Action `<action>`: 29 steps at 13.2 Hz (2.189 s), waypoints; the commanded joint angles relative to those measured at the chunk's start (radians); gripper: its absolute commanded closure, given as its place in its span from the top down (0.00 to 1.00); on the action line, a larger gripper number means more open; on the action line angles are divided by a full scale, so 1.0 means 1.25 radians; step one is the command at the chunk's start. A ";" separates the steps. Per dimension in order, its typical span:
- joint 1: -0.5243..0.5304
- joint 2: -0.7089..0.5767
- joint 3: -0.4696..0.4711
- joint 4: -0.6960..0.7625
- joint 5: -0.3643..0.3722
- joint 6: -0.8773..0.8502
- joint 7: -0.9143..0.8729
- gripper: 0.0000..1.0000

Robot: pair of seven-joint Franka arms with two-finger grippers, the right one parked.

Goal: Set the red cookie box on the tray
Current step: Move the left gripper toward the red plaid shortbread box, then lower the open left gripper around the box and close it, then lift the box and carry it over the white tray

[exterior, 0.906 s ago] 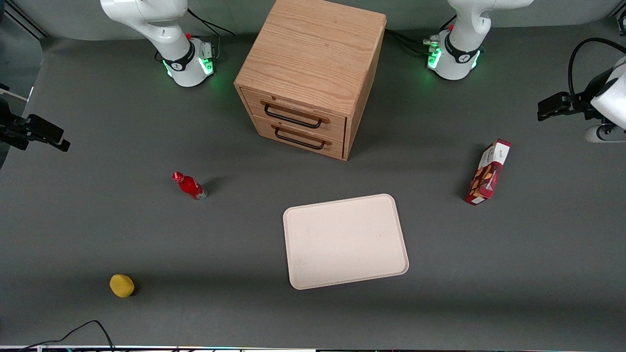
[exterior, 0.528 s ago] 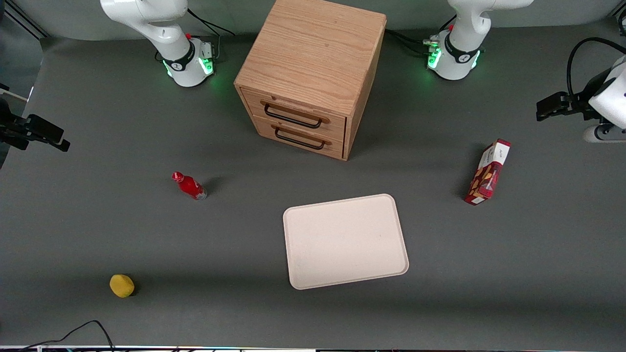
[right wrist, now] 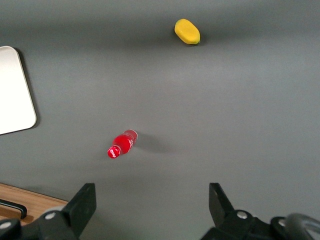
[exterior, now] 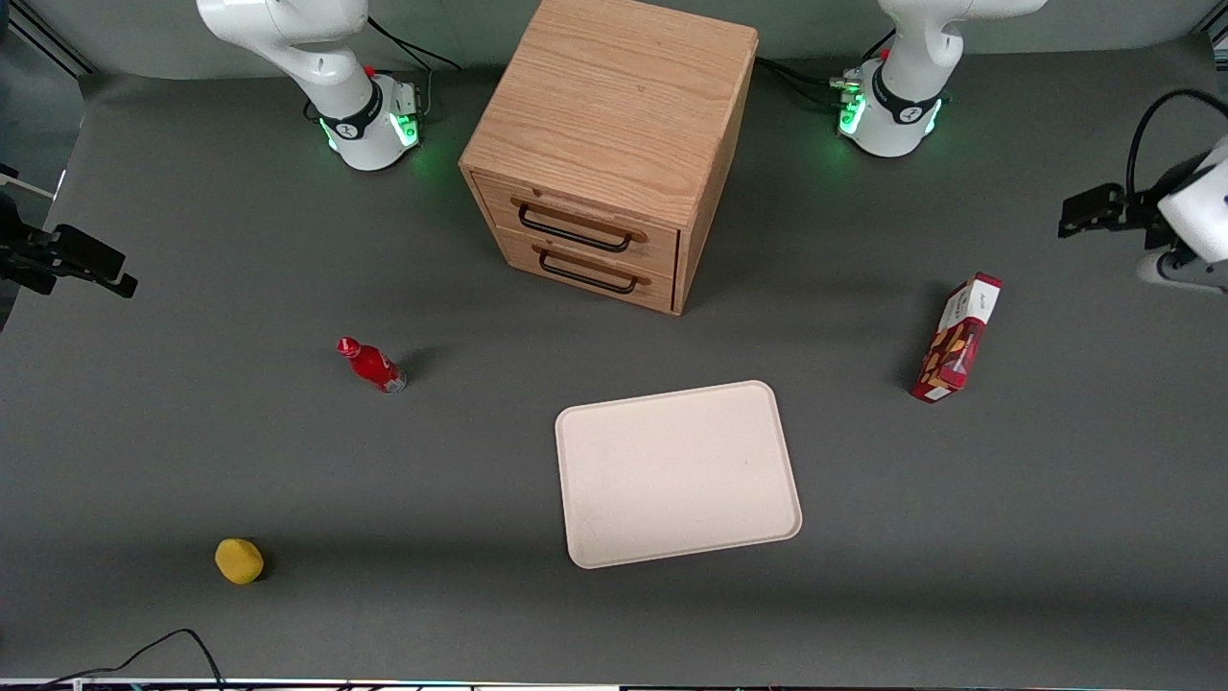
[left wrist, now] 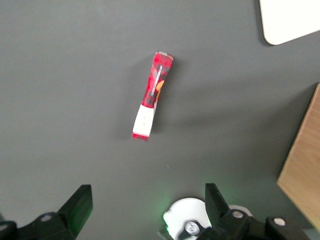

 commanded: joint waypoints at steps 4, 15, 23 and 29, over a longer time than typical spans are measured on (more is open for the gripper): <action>-0.004 0.039 0.014 -0.359 -0.034 0.470 0.195 1.00; -0.001 0.165 0.014 -0.499 -0.161 0.781 0.291 0.00; -0.012 0.154 -0.038 -0.039 -0.145 0.245 -0.036 0.00; -0.015 0.247 -0.249 0.242 -0.110 0.102 -0.517 0.00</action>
